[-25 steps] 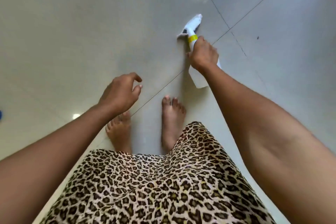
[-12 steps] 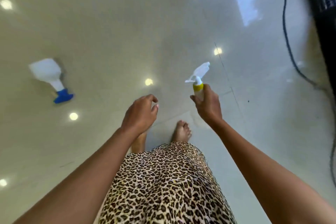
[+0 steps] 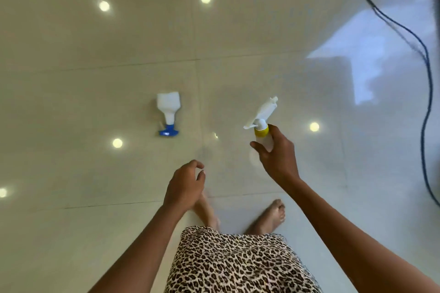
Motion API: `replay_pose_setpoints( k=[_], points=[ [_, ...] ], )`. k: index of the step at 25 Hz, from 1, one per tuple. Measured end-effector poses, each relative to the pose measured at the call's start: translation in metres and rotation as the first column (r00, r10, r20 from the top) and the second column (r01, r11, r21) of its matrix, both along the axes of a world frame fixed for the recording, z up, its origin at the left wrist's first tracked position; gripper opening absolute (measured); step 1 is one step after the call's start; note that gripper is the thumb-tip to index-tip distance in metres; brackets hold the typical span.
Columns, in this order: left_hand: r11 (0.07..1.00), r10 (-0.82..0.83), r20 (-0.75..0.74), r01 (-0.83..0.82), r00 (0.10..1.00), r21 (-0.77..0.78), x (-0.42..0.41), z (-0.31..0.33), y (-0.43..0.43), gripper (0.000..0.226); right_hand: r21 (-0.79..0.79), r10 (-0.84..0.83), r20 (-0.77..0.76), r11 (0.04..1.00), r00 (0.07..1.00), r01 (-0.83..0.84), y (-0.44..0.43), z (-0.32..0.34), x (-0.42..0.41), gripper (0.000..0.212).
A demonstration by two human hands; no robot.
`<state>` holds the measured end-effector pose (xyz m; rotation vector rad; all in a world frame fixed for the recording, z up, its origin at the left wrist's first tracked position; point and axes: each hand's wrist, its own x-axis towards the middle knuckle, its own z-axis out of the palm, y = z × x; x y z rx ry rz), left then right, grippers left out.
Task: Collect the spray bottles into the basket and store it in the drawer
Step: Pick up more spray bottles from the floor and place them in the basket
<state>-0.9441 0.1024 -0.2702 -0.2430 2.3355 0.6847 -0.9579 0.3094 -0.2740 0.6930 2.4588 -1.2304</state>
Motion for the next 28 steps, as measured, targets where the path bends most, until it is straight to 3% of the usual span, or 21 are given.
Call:
replay_pose_setpoints(
  k=[6, 10, 13, 14, 15, 17, 18, 20, 22, 28],
  points=[
    [0.995, -0.011, 0.018, 0.012, 1.000, -0.104, -0.029, -0.019, -0.091, 0.030, -0.046, 0.001, -0.072, 0.999, 0.997, -0.005, -0.082, -0.020, -0.059, 0.042],
    [0.959, -0.247, -0.058, 0.235, 0.967, -0.161, -0.060, -0.062, -0.123, 0.043, -0.105, 0.013, -0.011, 0.994, 1.000, -0.015, -0.125, -0.066, -0.073, 0.043],
    [0.889, -0.447, -0.154, 0.418, 0.881, -0.187, -0.094, -0.122, -0.139, 0.047, -0.141, 0.070, 0.017, 0.988, 0.997, -0.067, -0.146, -0.119, -0.096, 0.044],
    [0.842, -0.533, -0.220, 0.488, 0.817, -0.231, -0.103, -0.145, -0.143, 0.046, -0.143, 0.081, 0.012, 0.987, 0.997, -0.079, -0.150, -0.137, -0.101, 0.044],
    [0.736, -0.670, -0.241, 0.586, 0.702, -0.340, -0.112, -0.167, -0.145, 0.045, -0.141, 0.092, 0.003, 0.986, 0.996, -0.091, -0.152, -0.152, -0.106, 0.045],
    [0.398, -0.899, -0.075, 0.732, 0.432, -0.554, -0.125, -0.216, -0.147, 0.044, -0.125, 0.131, -0.006, 0.984, 0.991, -0.131, -0.154, -0.190, -0.111, 0.045],
    [0.278, -0.938, 0.007, 0.761, 0.348, -0.587, -0.130, -0.239, -0.146, 0.043, -0.112, 0.153, -0.011, 0.982, 0.988, -0.153, -0.153, -0.207, -0.114, 0.046],
    [0.124, -0.959, 0.123, 0.769, 0.255, -0.627, -0.140, -0.277, -0.145, 0.039, -0.087, 0.186, -0.027, 0.978, 0.982, -0.188, -0.150, -0.236, -0.123, 0.046],
    [0.010, -0.968, 0.171, 0.713, 0.182, -0.701, -0.146, -0.299, -0.149, 0.033, -0.069, 0.208, -0.036, 0.975, 0.977, -0.210, -0.149, -0.257, -0.129, 0.046],
    [-0.181, -0.969, 0.246, 0.582, 0.032, -0.793, -0.166, -0.327, -0.158, 0.029, -0.065, 0.252, -0.037, 0.965, 0.967, -0.254, -0.143, -0.283, -0.131, 0.045]
  ],
)
